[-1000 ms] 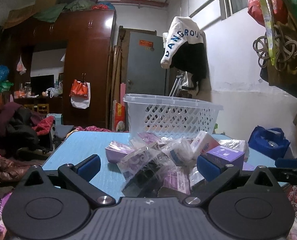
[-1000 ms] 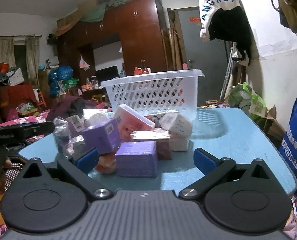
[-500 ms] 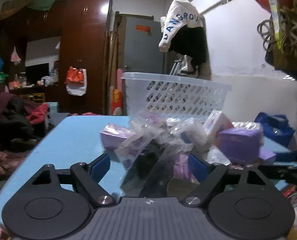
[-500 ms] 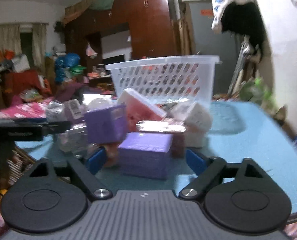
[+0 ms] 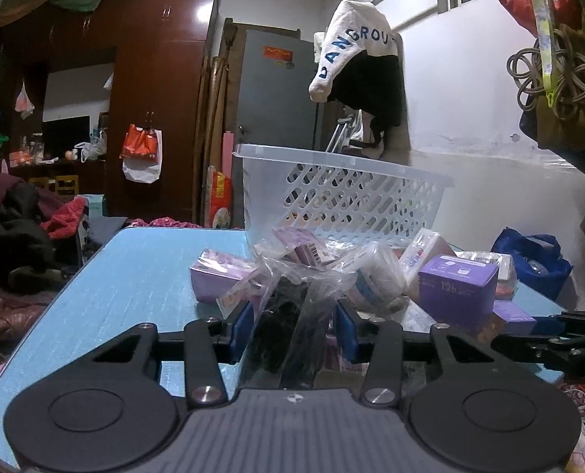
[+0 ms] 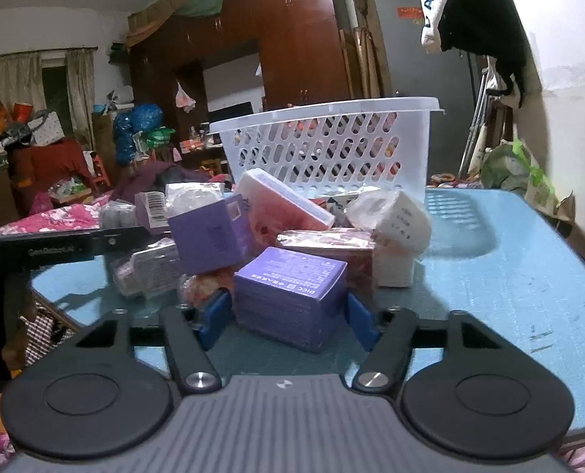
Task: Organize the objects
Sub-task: 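Close right gripper on purple box while left gripper grasps clear bag of black items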
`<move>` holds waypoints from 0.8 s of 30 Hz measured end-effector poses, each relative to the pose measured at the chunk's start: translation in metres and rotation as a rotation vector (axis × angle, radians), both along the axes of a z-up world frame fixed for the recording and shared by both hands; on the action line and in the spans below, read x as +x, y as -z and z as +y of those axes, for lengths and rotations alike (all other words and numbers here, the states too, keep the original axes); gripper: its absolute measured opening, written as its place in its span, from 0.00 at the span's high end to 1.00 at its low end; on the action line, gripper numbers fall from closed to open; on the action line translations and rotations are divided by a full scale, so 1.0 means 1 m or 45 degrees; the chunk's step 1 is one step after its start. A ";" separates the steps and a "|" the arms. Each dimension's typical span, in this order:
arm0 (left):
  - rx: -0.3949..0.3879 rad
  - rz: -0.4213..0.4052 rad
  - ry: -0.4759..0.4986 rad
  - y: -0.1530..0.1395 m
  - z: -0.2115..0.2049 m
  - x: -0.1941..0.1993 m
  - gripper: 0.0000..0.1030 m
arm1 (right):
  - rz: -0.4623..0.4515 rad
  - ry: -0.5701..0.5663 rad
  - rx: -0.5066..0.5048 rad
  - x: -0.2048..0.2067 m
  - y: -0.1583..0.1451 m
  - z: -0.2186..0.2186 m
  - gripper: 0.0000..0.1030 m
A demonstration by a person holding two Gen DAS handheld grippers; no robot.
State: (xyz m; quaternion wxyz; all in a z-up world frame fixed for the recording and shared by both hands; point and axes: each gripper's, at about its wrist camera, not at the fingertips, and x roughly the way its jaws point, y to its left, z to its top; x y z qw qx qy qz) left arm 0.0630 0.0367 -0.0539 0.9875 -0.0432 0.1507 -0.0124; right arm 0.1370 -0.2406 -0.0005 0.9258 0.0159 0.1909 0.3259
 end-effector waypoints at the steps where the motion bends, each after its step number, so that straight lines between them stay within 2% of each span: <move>1: 0.003 -0.004 0.004 -0.001 0.000 0.001 0.59 | -0.006 0.002 0.008 -0.002 -0.001 -0.002 0.39; 2: 0.002 -0.005 0.003 -0.002 0.001 0.001 0.60 | -0.014 0.003 0.014 -0.004 -0.003 -0.003 0.41; 4: -0.016 -0.012 -0.002 -0.004 0.004 0.002 0.60 | -0.027 0.016 0.031 -0.006 -0.010 -0.008 0.53; 5: -0.027 -0.015 0.000 -0.005 0.006 0.002 0.61 | -0.027 0.017 0.040 -0.007 -0.012 -0.011 0.56; 11: -0.074 -0.021 -0.006 -0.005 0.014 0.002 0.61 | -0.009 0.014 0.018 -0.005 -0.016 -0.015 0.63; 13: -0.065 -0.004 -0.001 -0.005 0.013 0.003 0.61 | 0.002 -0.002 0.008 -0.002 -0.012 -0.012 0.58; 15: -0.055 0.006 -0.007 -0.002 0.014 0.004 0.60 | -0.008 -0.019 0.031 -0.002 -0.011 -0.010 0.45; 17: -0.056 0.019 -0.025 0.001 0.015 0.005 0.58 | -0.025 -0.017 -0.009 -0.002 -0.010 -0.003 0.23; 18: -0.064 0.025 -0.029 0.003 0.017 0.006 0.55 | -0.026 -0.019 -0.039 -0.001 -0.008 0.001 0.20; 19: -0.076 0.028 -0.029 0.005 0.018 0.007 0.54 | -0.023 -0.020 -0.043 0.001 -0.007 0.003 0.21; 22: -0.097 0.037 -0.027 0.008 0.021 0.009 0.54 | 0.008 -0.032 -0.020 0.005 -0.004 0.004 0.38; 23: -0.099 0.037 -0.023 0.008 0.021 0.009 0.54 | 0.009 -0.023 -0.017 0.004 -0.004 0.001 0.38; 24: -0.102 0.035 -0.013 0.008 0.022 0.009 0.59 | 0.009 -0.017 -0.013 0.002 -0.004 -0.002 0.38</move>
